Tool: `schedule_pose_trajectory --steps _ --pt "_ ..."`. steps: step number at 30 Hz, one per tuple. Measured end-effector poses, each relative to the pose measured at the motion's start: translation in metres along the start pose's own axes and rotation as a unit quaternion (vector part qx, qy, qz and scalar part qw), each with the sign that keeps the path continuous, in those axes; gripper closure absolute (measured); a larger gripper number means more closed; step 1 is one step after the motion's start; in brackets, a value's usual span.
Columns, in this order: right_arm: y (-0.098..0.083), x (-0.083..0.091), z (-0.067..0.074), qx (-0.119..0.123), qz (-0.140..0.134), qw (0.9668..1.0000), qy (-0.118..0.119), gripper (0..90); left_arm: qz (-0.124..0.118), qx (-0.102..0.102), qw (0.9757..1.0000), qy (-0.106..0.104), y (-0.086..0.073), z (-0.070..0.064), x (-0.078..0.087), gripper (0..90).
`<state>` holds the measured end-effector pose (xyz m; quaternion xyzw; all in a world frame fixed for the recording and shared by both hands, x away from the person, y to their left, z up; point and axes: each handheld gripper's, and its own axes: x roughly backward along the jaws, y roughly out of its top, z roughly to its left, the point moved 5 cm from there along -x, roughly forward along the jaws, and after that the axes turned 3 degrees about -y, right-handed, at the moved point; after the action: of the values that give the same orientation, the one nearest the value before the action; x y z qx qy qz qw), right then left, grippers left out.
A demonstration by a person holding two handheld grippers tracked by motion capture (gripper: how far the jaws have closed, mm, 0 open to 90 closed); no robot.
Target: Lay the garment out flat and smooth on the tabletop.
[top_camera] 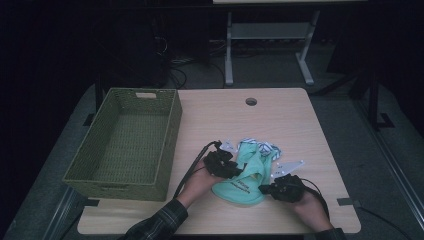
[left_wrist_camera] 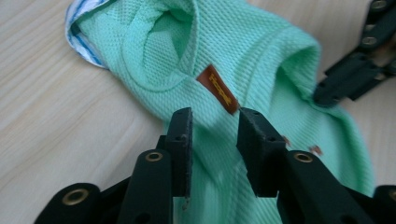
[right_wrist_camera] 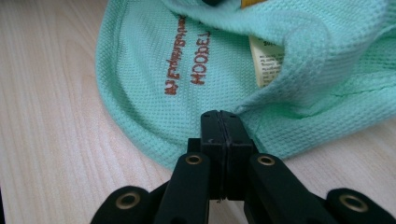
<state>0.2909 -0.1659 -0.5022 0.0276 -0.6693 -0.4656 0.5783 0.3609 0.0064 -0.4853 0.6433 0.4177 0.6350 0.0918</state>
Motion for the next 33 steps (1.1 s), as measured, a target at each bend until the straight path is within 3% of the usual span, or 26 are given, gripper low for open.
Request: schedule_pose_trajectory --steps 2,4,8,10,13,20,25,27,30,33 --pt "0.000 0.000 0.000 0.001 0.001 1.0000 -0.001 89.1 -0.003 0.004 1.0000 0.003 0.002 -0.001 -0.008 62.7" --pt "0.000 0.000 0.000 0.001 0.001 1.0000 -0.001 89.1 0.014 -0.012 0.9997 0.013 0.001 0.000 -0.014 64.5" --pt "0.000 0.000 0.001 0.000 0.001 1.0000 -0.001 89.1 0.023 -0.034 0.9985 0.036 0.002 0.000 -0.017 77.8" --pt "0.000 0.000 0.001 0.000 0.001 1.0000 -0.001 89.1 0.021 -0.033 0.9986 0.035 0.002 0.001 -0.017 83.9" --pt "0.000 0.000 0.001 0.004 0.000 1.0000 -0.002 89.1 0.023 -0.033 0.9987 0.032 0.002 0.002 -0.015 86.1" --pt "0.000 0.001 0.001 0.007 0.006 0.9999 -0.004 89.1 -0.001 -0.020 0.9986 0.048 0.006 0.012 0.006 86.4" --pt "0.000 0.002 0.001 0.009 0.010 0.9999 -0.003 89.1 -0.003 -0.007 0.9979 0.065 0.002 0.024 0.017 86.8" --pt "-0.001 0.003 0.000 0.009 0.014 0.9999 -0.003 89.1 0.004 -0.006 0.9971 0.075 -0.001 0.030 0.020 86.9" --pt "-0.002 0.004 -0.003 0.006 0.014 0.9999 -0.005 89.2 0.018 0.012 0.9962 0.085 -0.008 0.036 0.019 87.0" --pt "-0.003 0.005 -0.004 0.005 0.014 0.9999 -0.007 89.2 0.037 0.016 0.9966 0.072 -0.014 0.037 0.013 86.2"
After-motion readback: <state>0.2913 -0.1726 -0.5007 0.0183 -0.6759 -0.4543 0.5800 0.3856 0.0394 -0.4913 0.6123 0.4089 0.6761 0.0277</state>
